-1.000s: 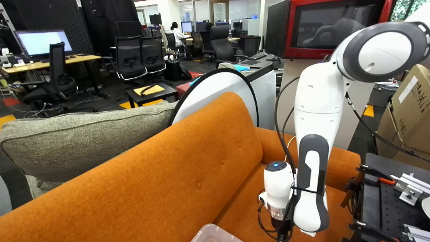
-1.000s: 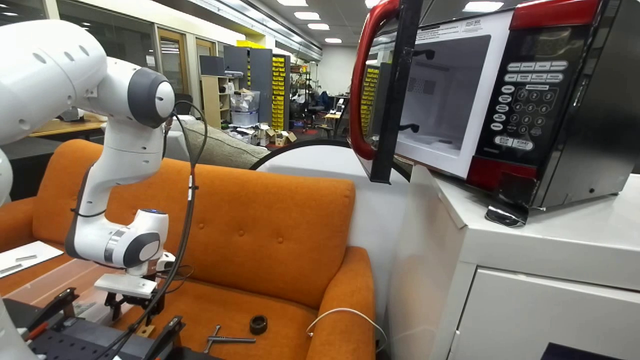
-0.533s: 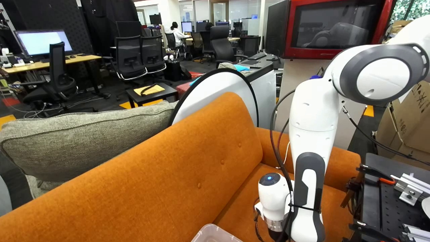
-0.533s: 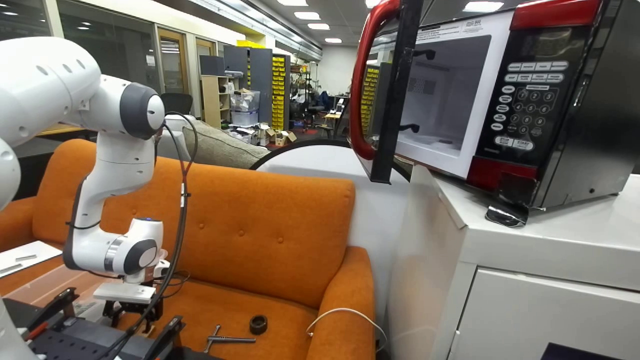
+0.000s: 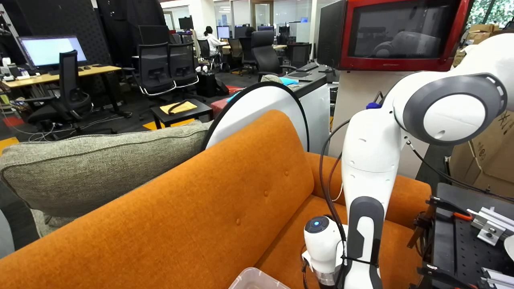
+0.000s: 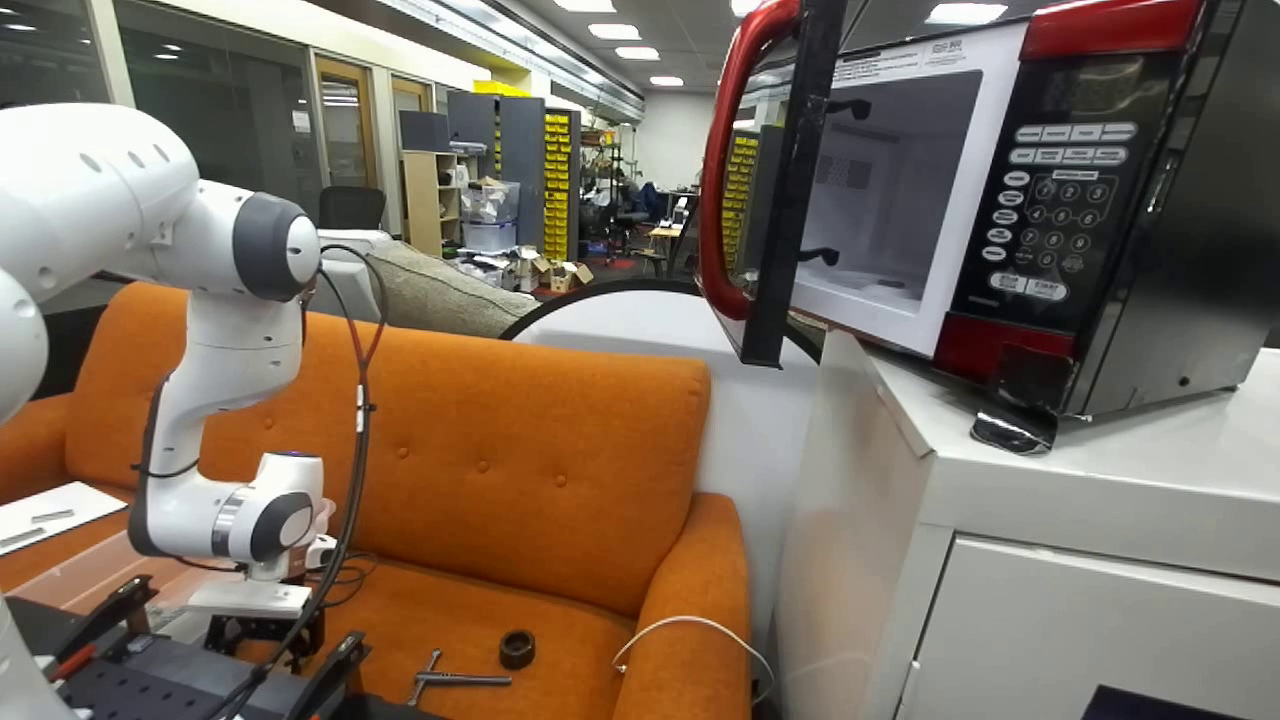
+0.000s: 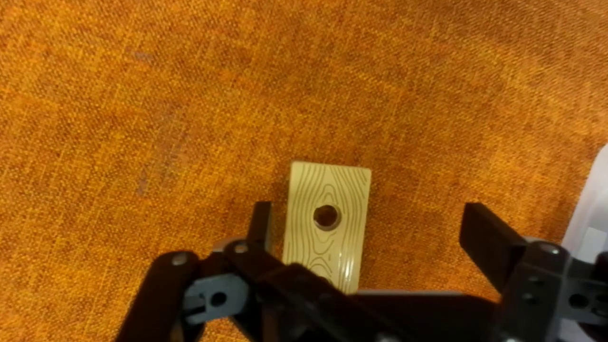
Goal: Pick the objects on the sofa and put them in the storage box
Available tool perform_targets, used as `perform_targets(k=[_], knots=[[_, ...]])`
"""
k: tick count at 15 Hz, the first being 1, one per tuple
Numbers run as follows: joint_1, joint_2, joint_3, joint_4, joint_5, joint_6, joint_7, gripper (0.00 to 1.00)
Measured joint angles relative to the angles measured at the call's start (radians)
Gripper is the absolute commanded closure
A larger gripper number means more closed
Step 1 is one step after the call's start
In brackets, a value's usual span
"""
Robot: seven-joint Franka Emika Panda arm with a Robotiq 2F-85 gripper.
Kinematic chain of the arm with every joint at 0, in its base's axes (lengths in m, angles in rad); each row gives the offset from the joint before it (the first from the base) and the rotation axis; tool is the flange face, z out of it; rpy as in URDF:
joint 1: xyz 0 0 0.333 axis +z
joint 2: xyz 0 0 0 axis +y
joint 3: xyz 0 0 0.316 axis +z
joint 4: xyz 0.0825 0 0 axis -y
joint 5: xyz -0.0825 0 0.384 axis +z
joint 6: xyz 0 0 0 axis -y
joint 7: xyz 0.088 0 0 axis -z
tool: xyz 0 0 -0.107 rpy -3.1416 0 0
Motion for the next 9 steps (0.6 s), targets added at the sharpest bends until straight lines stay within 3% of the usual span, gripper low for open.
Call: perform_targets(k=[4, 5, 6, 7, 9], knots=[[0.0, 0.033, -0.009, 0.043, 0.0, -0.025, 0.0, 0.01], [0.0, 0.04, -0.009, 0.05, 0.0, -0.028, 0.0, 0.06], [0.0, 0.045, -0.009, 0.057, -0.001, -0.03, 0.0, 0.26], [0.0, 0.051, -0.009, 0.064, -0.001, -0.033, 0.0, 0.28], [0.0, 0.062, -0.009, 0.079, -0.003, -0.037, 0.0, 0.43]])
